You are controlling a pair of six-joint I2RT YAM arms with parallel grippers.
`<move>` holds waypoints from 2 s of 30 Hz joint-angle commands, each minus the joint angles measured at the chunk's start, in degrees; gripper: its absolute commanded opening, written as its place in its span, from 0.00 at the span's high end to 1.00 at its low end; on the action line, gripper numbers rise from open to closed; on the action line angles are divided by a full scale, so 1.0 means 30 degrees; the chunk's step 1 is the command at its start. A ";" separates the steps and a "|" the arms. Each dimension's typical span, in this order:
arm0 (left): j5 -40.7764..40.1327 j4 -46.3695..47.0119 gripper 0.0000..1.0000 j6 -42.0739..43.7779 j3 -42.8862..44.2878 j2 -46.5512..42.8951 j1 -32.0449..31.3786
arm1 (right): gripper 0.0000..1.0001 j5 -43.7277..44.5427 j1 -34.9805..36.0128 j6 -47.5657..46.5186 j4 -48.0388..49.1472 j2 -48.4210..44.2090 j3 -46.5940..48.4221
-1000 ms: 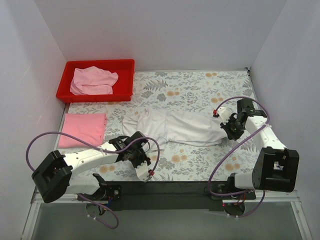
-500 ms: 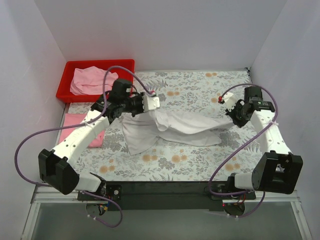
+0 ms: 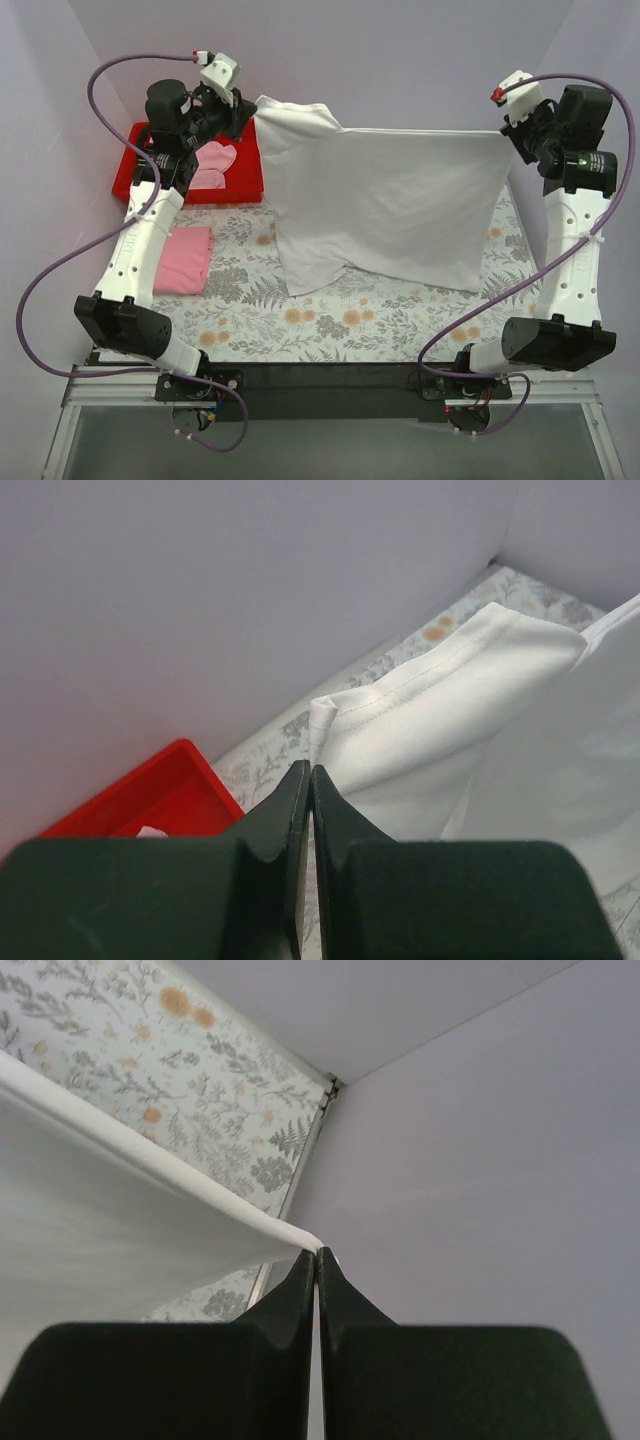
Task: Fold and stack the t-shirts
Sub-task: Flatten the tshirt out
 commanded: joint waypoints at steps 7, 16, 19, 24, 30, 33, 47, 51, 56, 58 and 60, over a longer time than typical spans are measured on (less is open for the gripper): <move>-0.2146 0.3425 1.00 -0.2451 0.0740 -0.1356 0.0014 | 0.99 0.1338 -0.0129 0.1256 0.1930 -0.0366 0.2791; -0.2086 0.3896 1.00 -0.3475 -0.0809 -0.5661 0.0014 | 0.99 0.2304 -0.0158 0.1053 0.4503 -0.4287 0.1330; -0.1681 0.3924 1.00 -0.3535 -0.1631 -0.7712 0.0015 | 0.99 0.3032 -0.0129 0.0964 0.5006 -0.5870 0.0713; -0.0213 0.3984 1.00 -0.3739 -0.2774 -1.1195 0.0014 | 0.99 0.2863 -0.0158 0.0993 0.6148 -0.8566 -0.0078; -0.2024 0.3427 1.00 -0.3448 -0.1494 -1.2639 0.0014 | 0.99 0.2950 -0.0129 0.0643 0.6940 -1.0006 0.0592; -0.1973 0.2143 1.00 -0.3302 0.0470 -1.1677 0.0014 | 0.99 0.2979 -0.0158 -0.0204 0.7467 -0.9510 0.1121; 0.2131 0.3155 1.00 -0.3739 -1.0358 -0.9512 -0.0015 | 0.99 -0.1442 -0.0129 -0.3106 0.9893 -1.0742 -1.5094; 0.1722 0.5561 1.00 -0.3653 -1.2323 -0.6435 -0.0044 | 0.99 -0.1620 -0.0129 -0.3487 1.2006 -0.8371 -1.7299; 0.1077 0.8112 1.00 -0.3622 -1.0983 -0.1251 -0.0073 | 0.99 -0.1945 -0.0129 -0.3577 1.4609 -0.3546 -1.7717; 0.1076 0.8493 1.00 -0.3536 -0.9350 0.1590 -0.0074 | 0.99 -0.1623 -0.0129 -0.3577 1.4851 -0.1028 -1.6727; 0.1047 0.8728 1.00 -0.3593 -0.8231 0.4161 -0.0074 | 0.99 -0.1183 -0.0129 -0.3490 1.5373 0.0651 -1.5816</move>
